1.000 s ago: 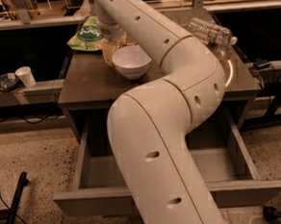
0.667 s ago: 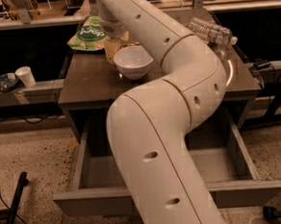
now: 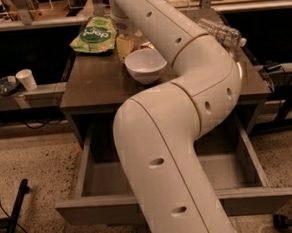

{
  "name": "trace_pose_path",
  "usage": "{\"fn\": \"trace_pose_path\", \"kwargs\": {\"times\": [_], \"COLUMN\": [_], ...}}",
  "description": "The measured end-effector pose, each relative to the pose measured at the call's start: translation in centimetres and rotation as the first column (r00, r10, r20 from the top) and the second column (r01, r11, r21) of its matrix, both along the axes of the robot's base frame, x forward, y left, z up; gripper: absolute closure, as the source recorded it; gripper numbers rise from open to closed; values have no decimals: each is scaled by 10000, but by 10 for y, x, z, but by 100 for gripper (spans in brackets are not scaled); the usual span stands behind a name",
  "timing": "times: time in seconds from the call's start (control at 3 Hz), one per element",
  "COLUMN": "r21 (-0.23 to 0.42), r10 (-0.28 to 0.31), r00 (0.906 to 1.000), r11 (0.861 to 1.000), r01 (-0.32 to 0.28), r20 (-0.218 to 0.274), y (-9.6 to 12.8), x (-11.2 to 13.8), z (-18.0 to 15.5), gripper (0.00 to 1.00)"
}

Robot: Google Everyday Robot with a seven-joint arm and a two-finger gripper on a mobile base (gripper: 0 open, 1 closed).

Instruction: Place orange can into top drawer

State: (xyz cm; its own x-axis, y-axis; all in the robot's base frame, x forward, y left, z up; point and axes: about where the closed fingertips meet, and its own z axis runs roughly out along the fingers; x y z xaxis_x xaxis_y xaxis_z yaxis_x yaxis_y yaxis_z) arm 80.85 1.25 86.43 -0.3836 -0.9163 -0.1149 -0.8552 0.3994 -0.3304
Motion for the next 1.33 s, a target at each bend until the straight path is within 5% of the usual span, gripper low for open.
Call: {"fn": "trace_pose_path", "kwargs": {"times": [1.0, 1.33], "r21": [523, 967], "r10": [539, 1116], "r00": [9970, 9895], "r11": [9973, 9900], "r01": [-510, -1026], "r20": [-555, -917], "y": [-11, 1], "x": [-9, -20], "z": [-14, -17], "gripper": [91, 100]}}
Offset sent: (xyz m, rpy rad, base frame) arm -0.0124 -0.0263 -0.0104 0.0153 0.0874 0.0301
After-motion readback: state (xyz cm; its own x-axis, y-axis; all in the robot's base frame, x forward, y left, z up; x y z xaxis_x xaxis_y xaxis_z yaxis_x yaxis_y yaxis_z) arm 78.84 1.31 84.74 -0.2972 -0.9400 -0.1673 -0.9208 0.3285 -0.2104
